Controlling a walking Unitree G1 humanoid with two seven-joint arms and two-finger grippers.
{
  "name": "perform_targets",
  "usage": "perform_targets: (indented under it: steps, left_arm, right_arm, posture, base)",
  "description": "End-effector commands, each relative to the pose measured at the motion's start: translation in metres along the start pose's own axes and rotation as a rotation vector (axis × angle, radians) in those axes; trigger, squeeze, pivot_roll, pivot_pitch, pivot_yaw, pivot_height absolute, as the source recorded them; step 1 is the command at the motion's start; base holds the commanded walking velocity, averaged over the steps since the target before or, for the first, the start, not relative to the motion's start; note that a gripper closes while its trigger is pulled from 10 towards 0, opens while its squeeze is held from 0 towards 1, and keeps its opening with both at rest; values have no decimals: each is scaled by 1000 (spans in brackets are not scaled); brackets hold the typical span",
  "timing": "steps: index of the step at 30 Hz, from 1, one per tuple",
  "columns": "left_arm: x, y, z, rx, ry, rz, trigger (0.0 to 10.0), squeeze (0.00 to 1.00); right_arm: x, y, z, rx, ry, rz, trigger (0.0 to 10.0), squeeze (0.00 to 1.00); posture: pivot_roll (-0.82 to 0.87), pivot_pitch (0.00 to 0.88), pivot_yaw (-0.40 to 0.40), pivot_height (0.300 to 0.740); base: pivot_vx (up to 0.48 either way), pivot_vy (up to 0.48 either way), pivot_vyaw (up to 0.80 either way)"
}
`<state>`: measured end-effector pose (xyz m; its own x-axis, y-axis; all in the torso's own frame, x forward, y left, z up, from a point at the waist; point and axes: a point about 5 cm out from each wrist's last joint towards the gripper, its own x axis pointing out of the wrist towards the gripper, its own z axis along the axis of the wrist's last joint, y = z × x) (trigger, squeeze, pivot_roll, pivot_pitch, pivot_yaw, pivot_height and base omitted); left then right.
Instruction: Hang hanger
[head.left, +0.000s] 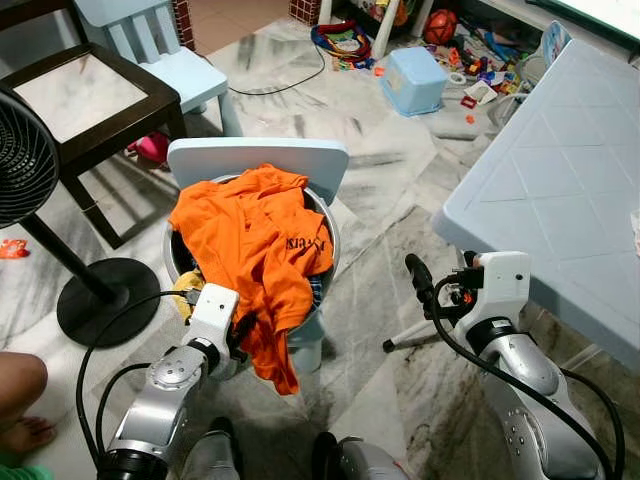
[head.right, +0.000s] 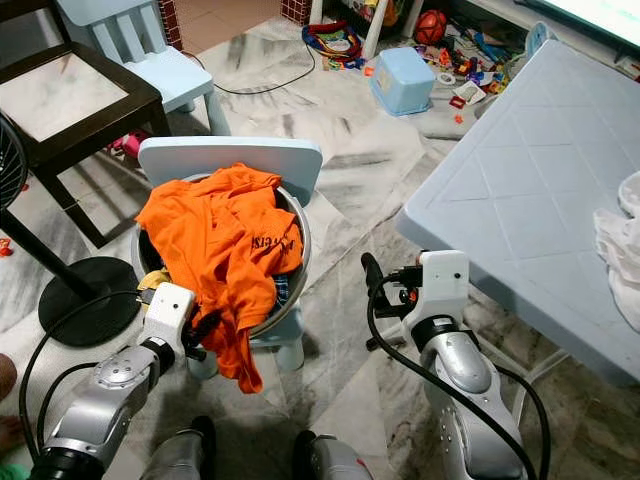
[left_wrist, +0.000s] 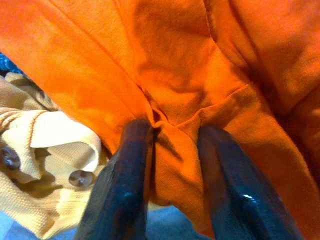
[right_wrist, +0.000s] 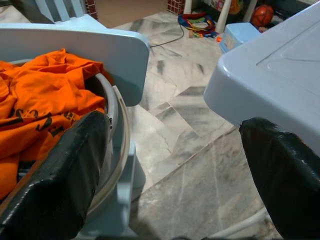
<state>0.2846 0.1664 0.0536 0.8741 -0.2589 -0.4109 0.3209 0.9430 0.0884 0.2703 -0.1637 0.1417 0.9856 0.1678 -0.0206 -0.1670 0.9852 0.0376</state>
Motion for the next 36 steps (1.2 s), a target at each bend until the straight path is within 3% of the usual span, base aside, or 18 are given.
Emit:
perform_targets:
  steps: [1, 10, 14, 21, 26, 28, 34, 35, 36]
  left_arm:
    - [-4, 2, -10, -9, 40, 12, 0, 0]
    - [-4, 11, -7, -19, 17, 78, 0, 0]
    - [-3, 20, 0, -39, -22, 127, 0, 0]
    - [-3, 39, 11, -34, -78, 215, 0, 0]
    - [-1, 60, 21, -27, -117, 285, 0, 0]
    - [0, 62, 21, -26, -118, 286, 0, 0]
    - [-3, 78, 8, 78, -53, 333, 0, 0]
    - [-3, 78, 5, 88, -41, 320, 10000, 0]
    - [-3, 78, 5, 88, -41, 320, 10000, 0]
  right_arm:
    - [-1, -6, -2, -12, 13, -26, 10000, 0]
    - [-3, -3, -3, 4, 14, -11, 10000, 0]
    - [-6, 3, -1, 53, 7, 72, 10000, 0]
    - [-10, 6, -2, 52, 28, 137, 10000, 0]
    - [-19, 11, -5, 104, 83, 295, 10000, 0]
    - [-20, 11, -5, 103, 87, 304, 10000, 0]
    - [-19, 15, -6, 98, 83, 288, 10000, 0]
    - [-19, 16, -6, 96, 84, 289, 10000, 0]
    - [-19, 16, -6, 96, 84, 289, 10000, 0]
  posture:
    - [19, 228, -127, 740]
    - [15, 228, -127, 740]
    - [12, 226, -128, 740]
    - [14, 225, -134, 740]
    - [7, 221, -132, 740]
    - [6, 220, -132, 740]
    - [8, 219, -131, 740]
    - [8, 218, -132, 740]
    - [8, 218, -132, 740]
  base:
    - [0, 0, 0]
    - [0, 0, 0]
    - [0, 0, 0]
    - [0, 0, 0]
    - [0, 0, 0]
    - [0, 0, 0]
    - [0, 0, 0]
    - [0, 0, 0]
    - [0, 0, 0]
